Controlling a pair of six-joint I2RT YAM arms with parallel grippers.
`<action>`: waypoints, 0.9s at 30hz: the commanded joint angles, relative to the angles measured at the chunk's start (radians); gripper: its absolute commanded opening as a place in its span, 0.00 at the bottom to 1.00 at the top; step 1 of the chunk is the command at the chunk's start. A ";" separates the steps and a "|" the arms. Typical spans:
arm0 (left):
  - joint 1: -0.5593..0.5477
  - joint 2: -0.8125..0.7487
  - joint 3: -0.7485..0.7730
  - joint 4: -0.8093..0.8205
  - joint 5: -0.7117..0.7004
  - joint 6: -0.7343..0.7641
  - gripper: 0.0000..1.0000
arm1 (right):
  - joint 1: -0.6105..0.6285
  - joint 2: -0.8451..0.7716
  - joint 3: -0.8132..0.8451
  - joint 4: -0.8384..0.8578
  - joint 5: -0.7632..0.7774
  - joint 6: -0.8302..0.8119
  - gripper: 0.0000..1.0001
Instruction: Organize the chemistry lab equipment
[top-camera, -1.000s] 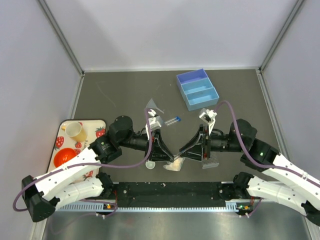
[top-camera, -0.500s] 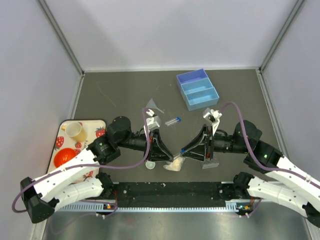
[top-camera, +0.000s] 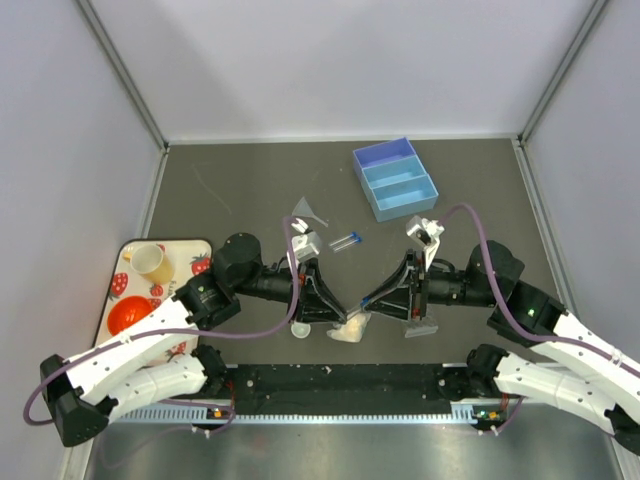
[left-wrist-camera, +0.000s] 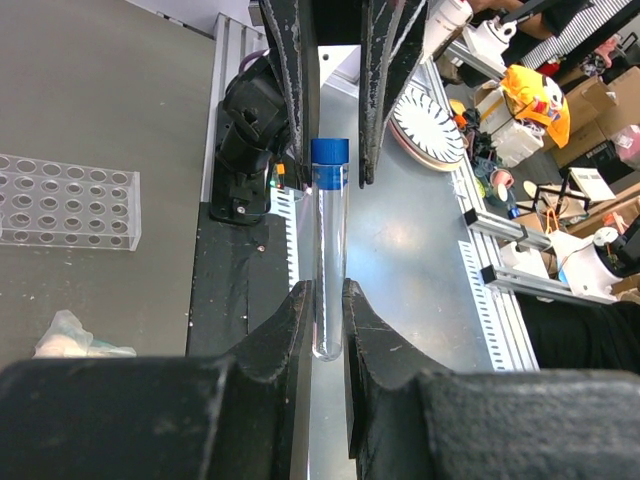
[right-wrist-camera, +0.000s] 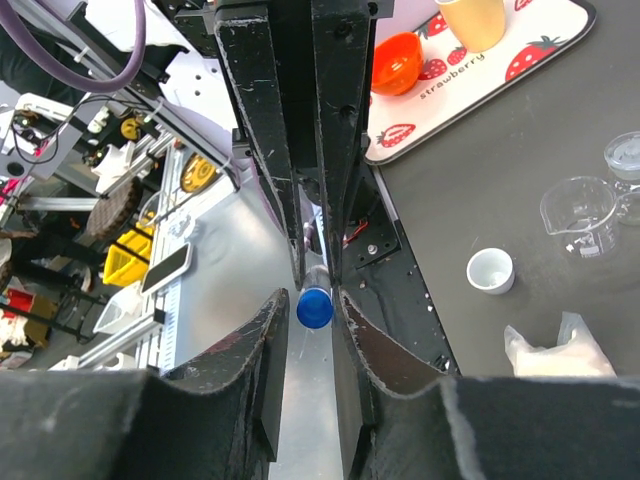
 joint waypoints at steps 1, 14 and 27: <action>0.001 -0.017 0.019 0.043 -0.009 -0.001 0.00 | 0.015 -0.010 0.015 0.027 -0.003 0.005 0.19; 0.001 -0.001 0.041 -0.009 -0.070 0.025 0.99 | 0.015 0.009 0.029 -0.005 0.066 -0.033 0.00; 0.000 -0.069 0.168 -0.339 -0.591 0.146 0.99 | 0.005 0.038 0.093 -0.393 0.776 -0.148 0.00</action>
